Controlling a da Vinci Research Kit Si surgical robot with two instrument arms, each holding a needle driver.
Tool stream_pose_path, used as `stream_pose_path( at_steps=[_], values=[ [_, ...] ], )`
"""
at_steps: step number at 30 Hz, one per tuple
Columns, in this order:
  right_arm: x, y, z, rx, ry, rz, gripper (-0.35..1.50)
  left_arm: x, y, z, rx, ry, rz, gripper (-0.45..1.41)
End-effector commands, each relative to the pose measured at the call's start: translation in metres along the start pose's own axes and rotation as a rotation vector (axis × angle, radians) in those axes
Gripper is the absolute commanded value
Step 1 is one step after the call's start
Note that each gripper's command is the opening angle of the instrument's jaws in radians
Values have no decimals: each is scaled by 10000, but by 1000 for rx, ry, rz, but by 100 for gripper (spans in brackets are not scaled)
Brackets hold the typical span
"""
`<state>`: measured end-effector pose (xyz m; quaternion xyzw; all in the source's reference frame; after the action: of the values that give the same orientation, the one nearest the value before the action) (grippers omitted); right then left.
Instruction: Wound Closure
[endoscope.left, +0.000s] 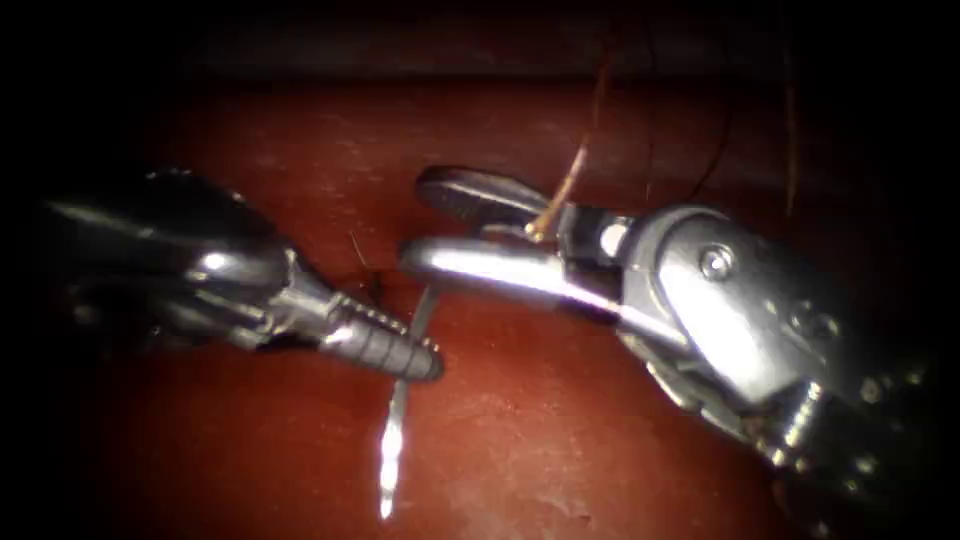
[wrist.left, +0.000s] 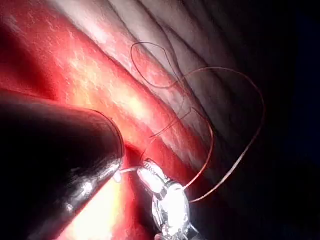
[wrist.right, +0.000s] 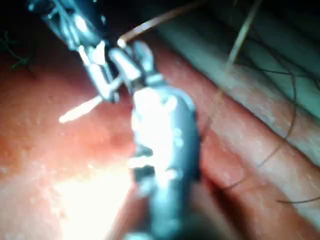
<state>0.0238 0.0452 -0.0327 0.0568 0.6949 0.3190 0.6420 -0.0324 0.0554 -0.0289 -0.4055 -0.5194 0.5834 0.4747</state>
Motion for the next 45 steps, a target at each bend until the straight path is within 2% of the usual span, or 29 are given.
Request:
stream_pose_path(
  at_steps=[1,5,7,8,9,10,12,14,20,24,25,28,31,33,34,38,40,45],
  values=[
    [-4,1,5,-17,-1,-2,-35,4,-5,6,0,1,2,-35],
    [-4,3,1,-48,-5,8,-35,2,-3,6,-2,-1,3,-35],
    [-3,5,-3,-50,-14,8,-35,3,-2,9,17,28,1,-30],
    [-3,7,-5,-51,-20,7,-35,4,-2,10,24,38,6,-1],
    [-2,10,-10,-53,-24,7,-35,9,-4,16,31,67,147,57],
    [-1,12,-13,-54,-27,7,-35,12,-5,19,42,77,200,68],
    [0,17,-19,-56,-34,13,-35,18,-7,25,66,100,268,77],
    [3,25,-31,-49,-37,-4,-35,21,-9,32,81,111,374,78],
    [7,34,-44,-37,-58,-39,-35,20,-11,33,129,144,481,78],
    [13,59,-60,-20,-61,-84,-35,20,-15,28,150,151,593,78],
    [13,76,-69,-15,-66,-110,-35,18,-21,24,161,137,625,78],
    [10,91,-75,-11,-64,-138,-35,10,-31,21,199,94,702,76],
    [-1,105,-68,-12,-70,-175,-35,-5,-50,25,242,70,762,56],
    [-6,107,-63,-16,-84,-187,-35,-9,-58,28,260,73,779,53],
    [-10,110,-57,-14,-93,-209,-35,-11,-68,31,297,78,782,47],
    [-16,120,-44,-17,-103,-251,-35,-16,-84,41,381,46,831,17],
    [-21,127,-34,-22,-101,-299,-35,-23,-93,48,415,33,884,12],
    [-38,130,-15,-17,-93,-402,-35,-34,-103,62,467,17,886,9]
  ],
)
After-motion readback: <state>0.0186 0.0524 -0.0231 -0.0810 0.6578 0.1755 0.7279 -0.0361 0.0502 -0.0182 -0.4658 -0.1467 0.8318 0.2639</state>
